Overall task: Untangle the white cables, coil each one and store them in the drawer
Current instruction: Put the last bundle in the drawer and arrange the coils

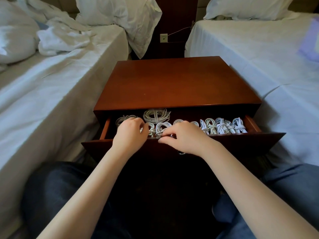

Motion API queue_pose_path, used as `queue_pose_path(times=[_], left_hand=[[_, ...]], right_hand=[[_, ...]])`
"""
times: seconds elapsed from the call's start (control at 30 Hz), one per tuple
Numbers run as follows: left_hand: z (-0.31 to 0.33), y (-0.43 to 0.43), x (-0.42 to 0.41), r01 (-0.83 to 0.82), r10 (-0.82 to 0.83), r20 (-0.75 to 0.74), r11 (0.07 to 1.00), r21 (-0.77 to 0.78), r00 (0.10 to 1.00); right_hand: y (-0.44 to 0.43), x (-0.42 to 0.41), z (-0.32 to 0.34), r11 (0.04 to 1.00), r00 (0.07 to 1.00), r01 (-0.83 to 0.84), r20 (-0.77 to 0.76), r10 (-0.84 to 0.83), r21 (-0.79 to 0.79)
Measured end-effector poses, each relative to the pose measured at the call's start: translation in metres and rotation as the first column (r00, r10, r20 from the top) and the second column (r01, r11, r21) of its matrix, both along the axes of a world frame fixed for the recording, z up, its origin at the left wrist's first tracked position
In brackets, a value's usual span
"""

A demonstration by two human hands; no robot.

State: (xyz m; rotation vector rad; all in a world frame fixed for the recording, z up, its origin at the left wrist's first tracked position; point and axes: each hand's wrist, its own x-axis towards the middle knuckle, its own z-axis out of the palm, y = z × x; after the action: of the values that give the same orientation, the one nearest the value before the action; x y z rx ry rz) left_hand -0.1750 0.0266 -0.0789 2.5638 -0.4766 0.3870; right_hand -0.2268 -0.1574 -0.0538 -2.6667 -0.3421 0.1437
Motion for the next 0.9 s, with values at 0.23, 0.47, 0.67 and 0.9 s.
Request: queue_pose_path(times=[0.23, 0.47, 0.67, 0.9], left_hand=[[-0.007, -0.002, 0.025, 0.018, -0.004, 0.251, 0.998, -0.052, 0.968], [-0.008, 0.003, 0.042, -0.059, 0.046, 0.269, 0.997, 0.040, 0.962], [-0.010, 0.004, 0.056, -0.004, -0.022, 0.141, 0.983, 0.186, 0.990], [-0.001, 0.000, 0.071, -0.070, 0.029, 0.241, 0.984, 0.162, 0.970]], right_hand=[[-0.007, 0.031, -0.014, 0.999, 0.970, 0.045, 0.239, -0.041, -0.012], [-0.010, 0.057, -0.031, 0.983, 0.756, 0.150, 0.627, -0.185, 0.108], [-0.045, 0.071, -0.033, 0.942, 0.729, 0.330, 0.617, -0.297, 0.065], [-0.049, 0.076, -0.038, 0.921, 0.751, 0.385, 0.557, -0.354, 0.066]])
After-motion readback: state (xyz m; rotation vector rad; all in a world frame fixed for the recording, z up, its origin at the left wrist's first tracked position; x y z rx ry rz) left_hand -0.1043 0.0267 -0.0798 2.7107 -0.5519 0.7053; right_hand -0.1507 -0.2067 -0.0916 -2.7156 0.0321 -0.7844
